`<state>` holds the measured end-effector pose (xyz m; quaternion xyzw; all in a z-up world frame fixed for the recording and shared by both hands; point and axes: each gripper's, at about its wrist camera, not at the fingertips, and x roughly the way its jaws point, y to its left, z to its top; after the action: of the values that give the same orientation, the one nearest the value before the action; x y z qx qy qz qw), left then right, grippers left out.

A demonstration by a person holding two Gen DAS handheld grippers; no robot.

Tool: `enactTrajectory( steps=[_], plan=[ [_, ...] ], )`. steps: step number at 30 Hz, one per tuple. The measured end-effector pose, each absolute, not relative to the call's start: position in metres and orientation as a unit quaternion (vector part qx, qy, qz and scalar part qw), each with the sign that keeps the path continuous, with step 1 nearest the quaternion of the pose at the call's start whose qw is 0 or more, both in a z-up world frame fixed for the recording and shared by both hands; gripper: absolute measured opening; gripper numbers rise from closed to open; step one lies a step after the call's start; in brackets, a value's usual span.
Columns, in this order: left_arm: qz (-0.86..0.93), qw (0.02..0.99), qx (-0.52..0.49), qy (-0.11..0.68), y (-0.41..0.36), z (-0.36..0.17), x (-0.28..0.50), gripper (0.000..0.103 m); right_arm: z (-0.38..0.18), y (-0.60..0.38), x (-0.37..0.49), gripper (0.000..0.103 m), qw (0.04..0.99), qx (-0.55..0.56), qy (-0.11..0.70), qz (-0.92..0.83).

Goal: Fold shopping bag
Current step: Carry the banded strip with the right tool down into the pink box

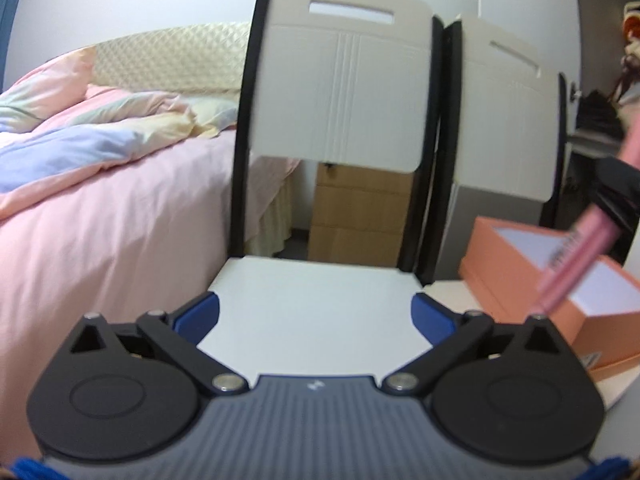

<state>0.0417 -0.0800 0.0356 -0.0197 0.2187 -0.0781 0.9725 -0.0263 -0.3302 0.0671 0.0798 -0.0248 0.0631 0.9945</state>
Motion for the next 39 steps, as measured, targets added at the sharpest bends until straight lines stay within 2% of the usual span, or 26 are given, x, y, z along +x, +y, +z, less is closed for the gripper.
enactTrajectory(
  steps=[11, 15, 18, 22, 26, 30, 39],
  plan=[
    [-0.079, 0.978, 0.000, 0.193, -0.095, 0.040, 0.022, 0.103, 0.074, -0.346, -0.055, 0.052, 0.995, 0.078, -0.063, 0.005],
    [-0.080, 0.981, 0.012, 0.178, -0.102, 0.038, 0.019, 0.103, 0.093, -0.365, -0.060, 0.052, 0.994, 0.090, -0.065, -0.007],
    [-0.090, 0.978, -0.008, 0.187, -0.101, 0.038, 0.022, 0.103, 0.116, -0.379, -0.051, 0.052, 0.997, 0.050, -0.043, -0.026],
    [-0.102, 0.977, -0.029, 0.186, -0.095, 0.039, 0.023, 0.103, 0.149, -0.411, -0.020, 0.052, 0.999, 0.009, 0.019, -0.050],
    [-0.078, 0.982, -0.050, 0.164, -0.086, 0.042, 0.020, 0.103, 0.153, -0.465, 0.048, 0.052, 0.986, 0.054, 0.155, -0.030],
    [-0.078, 0.980, -0.048, 0.175, -0.084, 0.041, 0.023, 0.103, 0.130, -0.503, 0.120, 0.052, 0.959, 0.067, 0.267, -0.063],
    [-0.095, 0.970, -0.073, 0.210, -0.074, 0.036, 0.037, 0.103, 0.043, -0.544, 0.230, 0.052, 0.892, 0.095, 0.431, -0.097]
  ],
)
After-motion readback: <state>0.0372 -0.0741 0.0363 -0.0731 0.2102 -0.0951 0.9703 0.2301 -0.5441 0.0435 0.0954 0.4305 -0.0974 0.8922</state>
